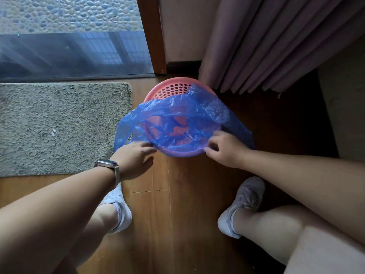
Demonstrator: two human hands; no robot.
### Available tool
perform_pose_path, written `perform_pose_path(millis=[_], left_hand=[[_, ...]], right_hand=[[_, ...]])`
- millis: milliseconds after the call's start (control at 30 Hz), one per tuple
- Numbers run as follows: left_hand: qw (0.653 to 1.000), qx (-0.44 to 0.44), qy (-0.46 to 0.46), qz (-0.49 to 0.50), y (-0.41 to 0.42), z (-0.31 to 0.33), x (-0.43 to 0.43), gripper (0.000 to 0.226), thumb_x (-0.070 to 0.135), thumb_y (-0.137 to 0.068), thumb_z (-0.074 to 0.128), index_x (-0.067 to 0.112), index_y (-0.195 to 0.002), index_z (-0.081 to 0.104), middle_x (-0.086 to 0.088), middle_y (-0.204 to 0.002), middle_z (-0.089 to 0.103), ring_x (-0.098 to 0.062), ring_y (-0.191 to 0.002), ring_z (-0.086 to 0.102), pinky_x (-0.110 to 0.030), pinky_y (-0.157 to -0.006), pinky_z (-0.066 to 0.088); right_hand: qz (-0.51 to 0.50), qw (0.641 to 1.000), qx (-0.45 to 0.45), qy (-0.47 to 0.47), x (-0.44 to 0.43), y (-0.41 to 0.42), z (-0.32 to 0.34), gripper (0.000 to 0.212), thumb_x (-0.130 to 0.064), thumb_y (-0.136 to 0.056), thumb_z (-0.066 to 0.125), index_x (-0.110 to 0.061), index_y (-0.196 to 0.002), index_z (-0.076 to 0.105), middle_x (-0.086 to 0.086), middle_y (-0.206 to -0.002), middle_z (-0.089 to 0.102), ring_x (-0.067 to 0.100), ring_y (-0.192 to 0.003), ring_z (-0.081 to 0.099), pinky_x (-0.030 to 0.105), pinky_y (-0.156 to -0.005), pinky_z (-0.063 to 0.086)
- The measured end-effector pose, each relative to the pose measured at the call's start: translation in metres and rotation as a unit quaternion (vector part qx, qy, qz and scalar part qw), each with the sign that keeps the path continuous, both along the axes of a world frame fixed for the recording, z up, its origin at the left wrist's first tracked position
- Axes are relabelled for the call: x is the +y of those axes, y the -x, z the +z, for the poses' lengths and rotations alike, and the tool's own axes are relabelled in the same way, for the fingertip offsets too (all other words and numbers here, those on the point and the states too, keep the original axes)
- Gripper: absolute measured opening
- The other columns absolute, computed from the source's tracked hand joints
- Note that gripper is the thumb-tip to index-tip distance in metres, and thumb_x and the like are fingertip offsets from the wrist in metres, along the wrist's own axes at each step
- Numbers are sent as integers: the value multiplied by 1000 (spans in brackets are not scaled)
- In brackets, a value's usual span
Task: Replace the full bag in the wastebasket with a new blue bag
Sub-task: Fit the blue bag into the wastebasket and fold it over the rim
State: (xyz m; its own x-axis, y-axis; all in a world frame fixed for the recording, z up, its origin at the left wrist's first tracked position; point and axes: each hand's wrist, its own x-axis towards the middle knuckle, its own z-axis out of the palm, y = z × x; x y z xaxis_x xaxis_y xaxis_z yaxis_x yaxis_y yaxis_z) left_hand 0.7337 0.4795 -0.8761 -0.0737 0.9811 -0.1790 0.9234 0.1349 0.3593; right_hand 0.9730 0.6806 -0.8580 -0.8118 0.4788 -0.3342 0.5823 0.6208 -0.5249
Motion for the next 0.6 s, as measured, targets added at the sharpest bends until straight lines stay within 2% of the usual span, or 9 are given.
perform_pose_path(millis=[67,100,167,233,333,467,533,600], left_hand=[[995,-31,3,93,6,0,5,40,41,-77,49,20,-104,69,-2,-108,69,-26,-96,66,-33,-80,51],[988,-49,3,144,10,1,10,39,42,-77,51,18,-104,67,-3,-108,68,-26,-98,65,-33,-80,49],[967,-97,-9,235,17,3,22,34,40,-82,58,15,-105,63,-4,-104,67,-23,-96,64,-30,-78,45],[948,-141,-28,283,20,7,35,34,37,-84,64,15,-110,58,-1,-101,67,-20,-92,64,-30,-78,46],[946,-151,-34,285,27,11,50,44,36,-85,67,19,-121,51,2,-99,66,-18,-85,65,-30,-74,47],[950,-151,-27,272,45,5,63,63,41,-81,71,22,-133,42,3,-102,62,-18,-84,65,-30,-72,46],[956,-154,-19,251,52,0,67,74,44,-77,74,24,-138,36,5,-107,58,-16,-86,63,-30,-73,46],[960,-160,-7,228,56,-8,63,80,43,-74,78,23,-139,35,4,-112,56,-15,-86,63,-28,-72,45]], right_hand=[[-95,995,10,12,2,10,-2,22,-31,-82,69,-15,-80,55,0,-87,52,18,-77,52,28,-68,40],[-136,991,14,12,4,15,-2,26,-31,-81,71,-12,-90,56,4,-94,54,20,-83,54,30,-73,43],[-205,978,2,23,13,25,-1,45,-32,-80,72,-9,-114,54,10,-114,58,26,-103,57,32,-89,43],[-243,970,-12,29,23,32,0,59,-33,-80,72,-11,-129,48,10,-127,59,28,-115,56,33,-95,43],[-258,966,-30,10,36,38,-2,61,-31,-81,71,-15,-134,44,10,-127,60,28,-115,57,34,-95,46],[-255,963,-75,51,49,39,-9,57,-29,-87,65,-16,-138,43,9,-131,58,27,-118,55,25,-91,39],[-247,965,-62,61,56,36,-14,62,-28,-88,66,-16,-141,38,8,-134,55,24,-122,51,21,-91,33],[-231,970,-34,69,60,31,-20,67,-29,-86,69,-18,-142,35,0,-133,52,15,-122,47,18,-93,29]])
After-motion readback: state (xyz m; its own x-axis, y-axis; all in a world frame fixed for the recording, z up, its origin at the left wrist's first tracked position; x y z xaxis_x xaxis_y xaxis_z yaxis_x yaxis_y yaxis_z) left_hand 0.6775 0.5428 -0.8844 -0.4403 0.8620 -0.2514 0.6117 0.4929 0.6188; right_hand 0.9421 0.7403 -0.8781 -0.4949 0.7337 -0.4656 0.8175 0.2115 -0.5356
